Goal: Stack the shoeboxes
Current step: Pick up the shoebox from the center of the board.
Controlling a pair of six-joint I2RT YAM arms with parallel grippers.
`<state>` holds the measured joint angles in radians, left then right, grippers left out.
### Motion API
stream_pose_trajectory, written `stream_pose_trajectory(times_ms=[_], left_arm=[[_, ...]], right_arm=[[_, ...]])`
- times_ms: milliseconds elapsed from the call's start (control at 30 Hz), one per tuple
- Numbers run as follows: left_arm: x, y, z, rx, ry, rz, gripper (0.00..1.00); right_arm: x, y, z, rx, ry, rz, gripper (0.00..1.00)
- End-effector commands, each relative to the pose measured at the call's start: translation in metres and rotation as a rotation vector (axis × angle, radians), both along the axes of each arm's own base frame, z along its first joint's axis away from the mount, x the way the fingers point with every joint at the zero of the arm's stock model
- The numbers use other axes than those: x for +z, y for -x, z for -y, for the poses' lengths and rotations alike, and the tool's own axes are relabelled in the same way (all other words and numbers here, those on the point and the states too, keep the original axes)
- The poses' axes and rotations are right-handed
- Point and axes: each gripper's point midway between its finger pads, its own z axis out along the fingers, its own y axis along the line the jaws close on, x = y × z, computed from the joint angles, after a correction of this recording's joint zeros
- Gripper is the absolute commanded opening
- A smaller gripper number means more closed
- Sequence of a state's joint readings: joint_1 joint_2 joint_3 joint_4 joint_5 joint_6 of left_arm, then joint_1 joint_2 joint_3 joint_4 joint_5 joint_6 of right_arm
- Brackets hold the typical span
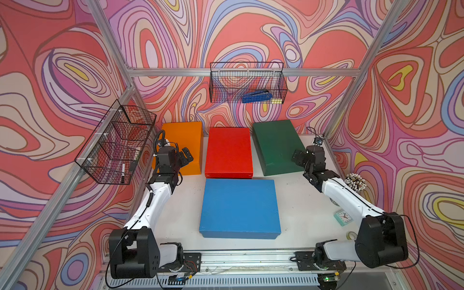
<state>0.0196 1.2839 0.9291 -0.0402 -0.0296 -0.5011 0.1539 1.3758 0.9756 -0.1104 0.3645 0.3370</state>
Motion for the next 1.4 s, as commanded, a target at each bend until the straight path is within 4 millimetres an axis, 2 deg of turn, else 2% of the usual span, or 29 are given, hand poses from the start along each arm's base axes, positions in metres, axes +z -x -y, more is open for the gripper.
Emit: stream_pose_trajectory(times_ms=[0, 133, 233, 333, 500, 600, 767, 900, 1000, 1200, 1367], left_arm=[[-0.012, 0.016, 0.013, 0.001, 0.146, -0.068, 1.00], [-0.002, 0.021, 0.022, -0.038, 0.181, -0.073, 1.00], [0.000, 0.029, 0.031, -0.084, 0.205, -0.094, 1.00], [-0.007, 0.043, 0.039, -0.125, 0.225, -0.158, 1.00], [-0.023, 0.072, 0.049, -0.162, 0.255, -0.265, 1.00], [-0.032, 0.091, 0.053, -0.171, 0.273, -0.329, 0.99], [-0.047, 0.119, 0.071, -0.234, 0.365, -0.393, 0.95], [-0.069, 0.145, 0.086, -0.273, 0.434, -0.496, 0.94], [-0.081, 0.164, 0.093, -0.292, 0.450, -0.559, 0.94], [-0.093, 0.188, 0.109, -0.315, 0.541, -0.555, 1.00], [-0.096, 0.191, 0.113, -0.311, 0.586, -0.514, 1.00]], right_arm=[[-0.013, 0.007, -0.017, 0.037, -0.113, -0.132, 0.98], [-0.010, 0.000, -0.048, 0.178, -0.216, -0.125, 0.98], [-0.012, 0.001, -0.053, 0.187, -0.255, -0.150, 0.98], [-0.015, 0.011, -0.064, 0.227, -0.284, -0.185, 0.98], [-0.015, 0.045, -0.091, 0.334, -0.341, -0.255, 0.93], [-0.022, 0.072, -0.104, 0.364, -0.356, -0.338, 0.92], [-0.033, 0.120, -0.131, 0.451, -0.456, -0.427, 0.91], [-0.056, 0.157, -0.146, 0.469, -0.506, -0.529, 0.91], [-0.073, 0.178, -0.155, 0.479, -0.520, -0.585, 0.92], [-0.095, 0.196, -0.172, 0.518, -0.622, -0.632, 0.92], [-0.100, 0.197, -0.183, 0.554, -0.701, -0.610, 0.91]])
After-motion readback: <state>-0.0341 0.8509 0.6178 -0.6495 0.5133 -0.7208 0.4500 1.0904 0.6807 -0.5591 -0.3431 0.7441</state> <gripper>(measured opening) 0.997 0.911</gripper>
